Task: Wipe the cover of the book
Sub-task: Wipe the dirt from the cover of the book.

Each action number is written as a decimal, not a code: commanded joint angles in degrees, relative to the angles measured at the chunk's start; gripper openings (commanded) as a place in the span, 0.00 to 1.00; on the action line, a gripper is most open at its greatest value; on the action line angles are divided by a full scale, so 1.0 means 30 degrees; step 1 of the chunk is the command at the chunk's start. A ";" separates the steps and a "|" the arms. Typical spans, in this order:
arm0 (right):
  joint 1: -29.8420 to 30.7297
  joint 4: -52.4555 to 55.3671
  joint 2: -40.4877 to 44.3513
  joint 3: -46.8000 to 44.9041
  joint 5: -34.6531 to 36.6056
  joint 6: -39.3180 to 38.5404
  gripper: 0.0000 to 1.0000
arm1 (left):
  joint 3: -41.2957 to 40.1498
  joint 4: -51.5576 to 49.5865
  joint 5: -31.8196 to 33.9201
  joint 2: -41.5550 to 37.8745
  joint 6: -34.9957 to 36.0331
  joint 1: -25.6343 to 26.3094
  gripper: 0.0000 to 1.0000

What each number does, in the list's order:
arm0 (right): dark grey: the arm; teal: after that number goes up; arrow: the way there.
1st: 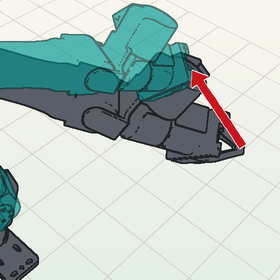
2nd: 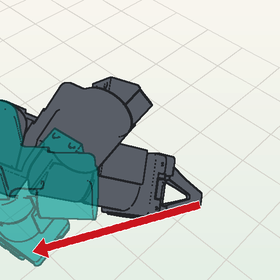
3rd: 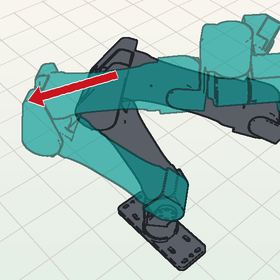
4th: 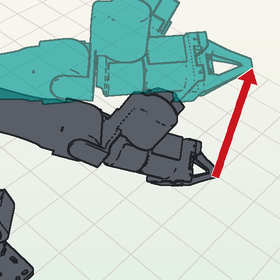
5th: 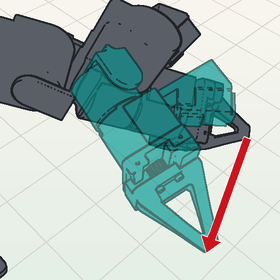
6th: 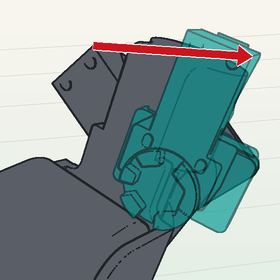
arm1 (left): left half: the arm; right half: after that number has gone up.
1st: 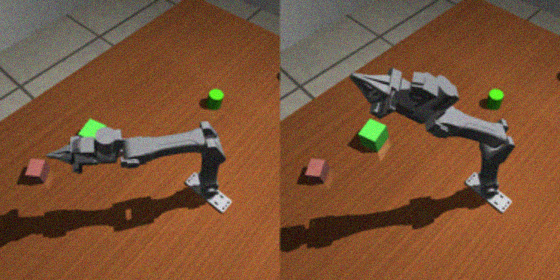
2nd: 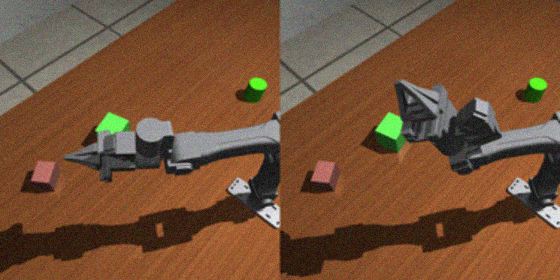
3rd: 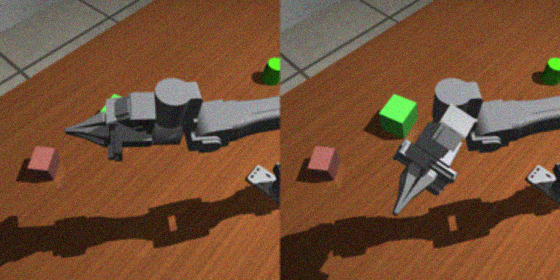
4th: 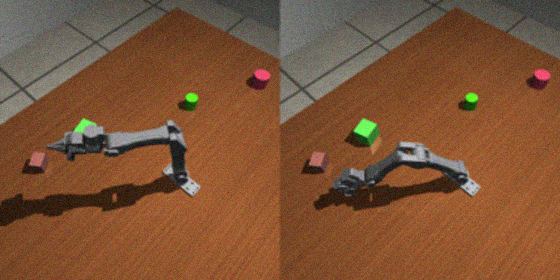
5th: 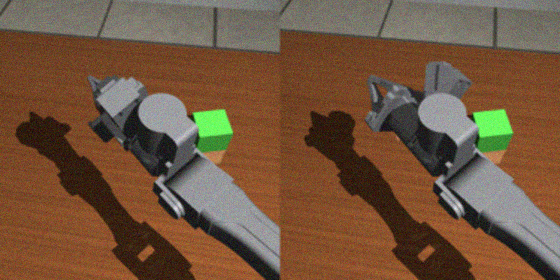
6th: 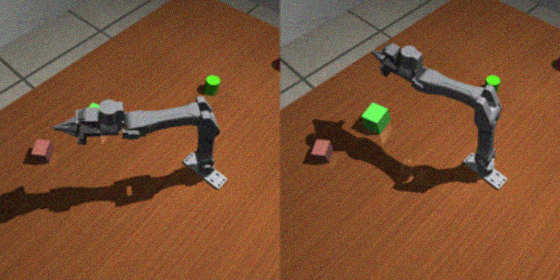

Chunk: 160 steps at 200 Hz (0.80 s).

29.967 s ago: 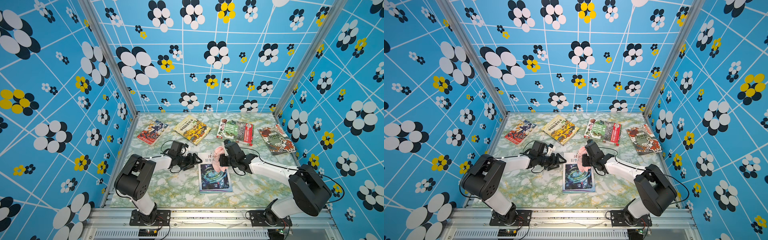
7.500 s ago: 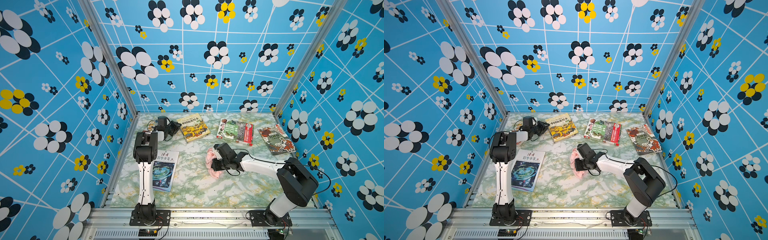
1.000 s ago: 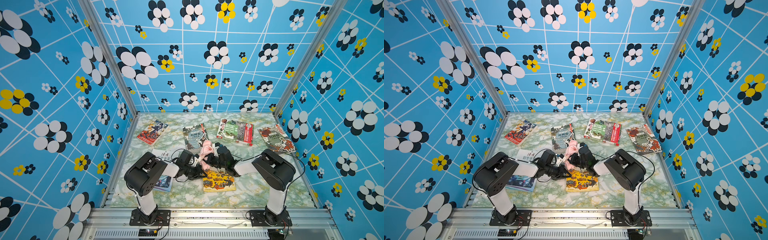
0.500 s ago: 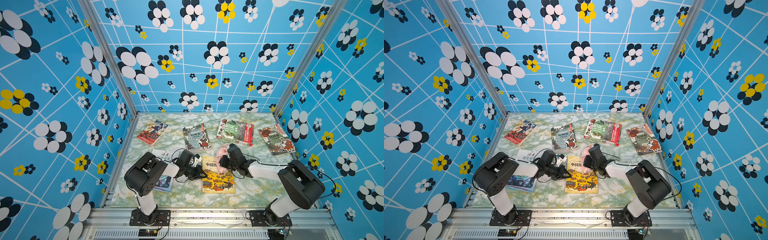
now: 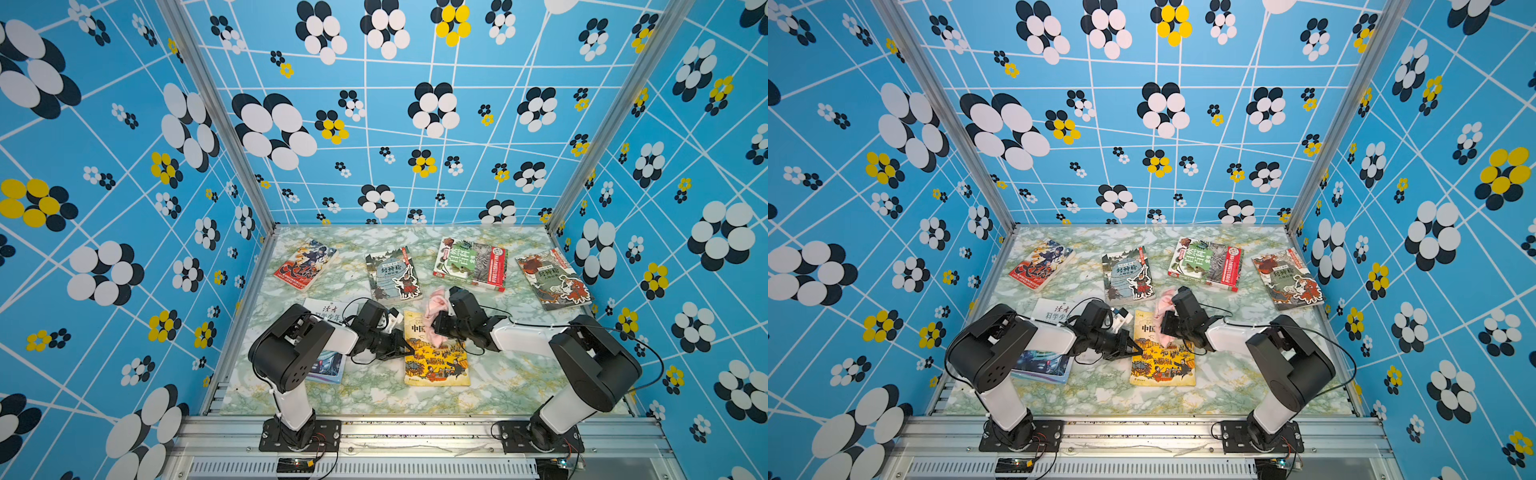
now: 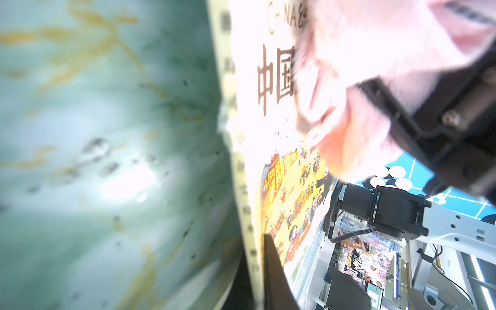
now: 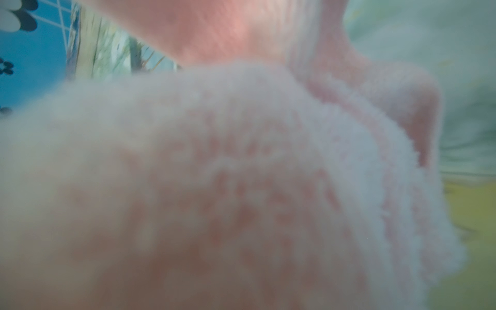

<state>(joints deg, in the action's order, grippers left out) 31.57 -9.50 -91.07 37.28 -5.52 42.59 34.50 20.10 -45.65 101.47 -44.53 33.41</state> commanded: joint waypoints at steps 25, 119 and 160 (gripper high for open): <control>-0.0875 0.6336 -0.0587 -0.1015 0.3073 -0.1048 0.00 | -0.0400 -0.0362 0.1328 0.0483 0.0108 -0.0004 0.00; 0.4243 0.3109 -0.3680 0.2695 0.0844 0.1035 0.00 | -0.1364 -0.0369 0.3063 -0.1166 -0.1873 -0.0092 0.08; 0.4205 0.2550 -0.4409 0.2540 0.1204 0.2061 0.00 | -0.4561 0.4298 0.5341 -0.3163 -0.7076 0.0607 0.12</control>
<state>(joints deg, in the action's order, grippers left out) 44.71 -8.36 -100.03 47.83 -2.28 45.58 26.28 26.98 -37.28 94.70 -55.24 33.65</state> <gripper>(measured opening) 0.131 0.108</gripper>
